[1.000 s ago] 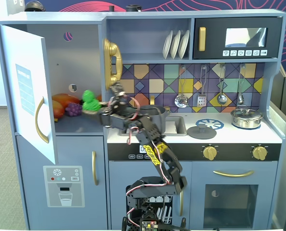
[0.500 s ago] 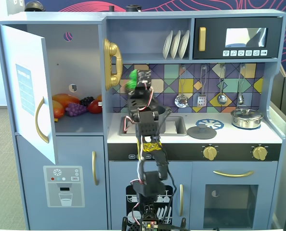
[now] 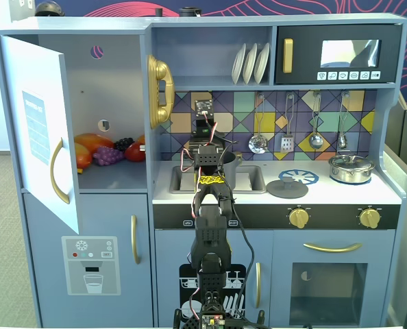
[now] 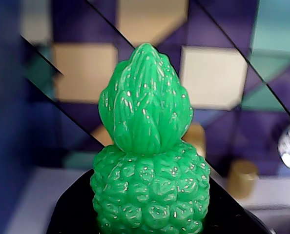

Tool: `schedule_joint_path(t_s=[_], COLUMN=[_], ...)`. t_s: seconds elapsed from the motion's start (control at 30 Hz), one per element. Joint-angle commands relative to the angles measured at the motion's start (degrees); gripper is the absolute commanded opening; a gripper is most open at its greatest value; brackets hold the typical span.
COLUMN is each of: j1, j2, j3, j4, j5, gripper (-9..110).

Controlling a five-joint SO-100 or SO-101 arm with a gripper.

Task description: Pick up the green pineapple from the left cabinet and place it in the gray recipient

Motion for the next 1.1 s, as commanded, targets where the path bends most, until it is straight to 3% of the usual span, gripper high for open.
schedule_joint_path(t_s=[0.0, 0.2, 0.3, 0.43, 0.7, 0.93, 1.07], j1=[3.4, 4.6, 4.3, 4.4, 4.0, 2.6, 1.4], j2=[-1.0, -1.1, -1.1, -0.6, 5.4, 22.4, 32.6], j3=[-2.3, -0.9, -0.6, 0.4, -1.4, -10.0, -4.9], j4=[-1.2, 1.1, 1.2, 2.1, 4.9, 42.7, 55.5], j5=[-0.4, -1.0, -1.3, -1.5, -1.4, 2.5, 3.3], gripper=[0, 1, 36, 48, 44, 36, 20])
